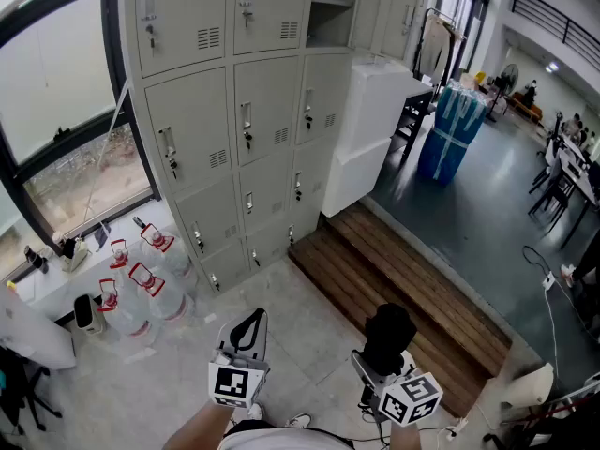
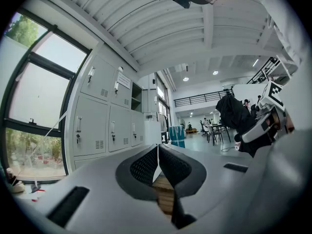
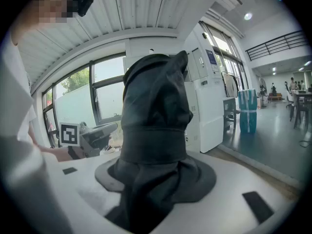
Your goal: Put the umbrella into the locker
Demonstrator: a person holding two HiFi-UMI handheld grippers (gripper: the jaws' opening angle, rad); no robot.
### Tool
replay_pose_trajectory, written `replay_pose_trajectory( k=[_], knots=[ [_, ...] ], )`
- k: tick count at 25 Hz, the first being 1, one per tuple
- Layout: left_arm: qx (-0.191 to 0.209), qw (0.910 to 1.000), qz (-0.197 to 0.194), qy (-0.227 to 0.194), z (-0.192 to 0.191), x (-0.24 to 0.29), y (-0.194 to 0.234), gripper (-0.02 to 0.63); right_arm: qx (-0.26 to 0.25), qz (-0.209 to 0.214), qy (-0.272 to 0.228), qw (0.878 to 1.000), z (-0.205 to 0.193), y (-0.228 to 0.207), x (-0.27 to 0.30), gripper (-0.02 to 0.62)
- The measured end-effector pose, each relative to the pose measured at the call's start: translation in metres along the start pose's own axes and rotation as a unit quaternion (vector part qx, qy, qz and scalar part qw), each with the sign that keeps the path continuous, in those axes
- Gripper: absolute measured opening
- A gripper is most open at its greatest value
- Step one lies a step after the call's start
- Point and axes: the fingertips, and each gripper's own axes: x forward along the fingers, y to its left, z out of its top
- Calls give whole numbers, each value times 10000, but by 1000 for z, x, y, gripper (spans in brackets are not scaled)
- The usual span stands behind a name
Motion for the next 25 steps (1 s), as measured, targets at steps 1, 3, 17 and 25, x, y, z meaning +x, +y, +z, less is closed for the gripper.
replay_pose_trajectory(
  k=[1,3,17,25],
  knots=[
    [4,10000,5,14,-2,-2,-1,28,18,11,-7,10000,-1,0,-2,233],
    [12,10000,14,40,-4,-4,-3,28,36,30,-17,10000,-4,1,-4,233],
    [63,9998,31,211,-24,20,-34,28,122,344,145,9992,-20,-29,1,236],
    [-77,9995,-210,235,-42,103,-43,28,57,293,270,9992,-7,-82,38,239]
  ],
)
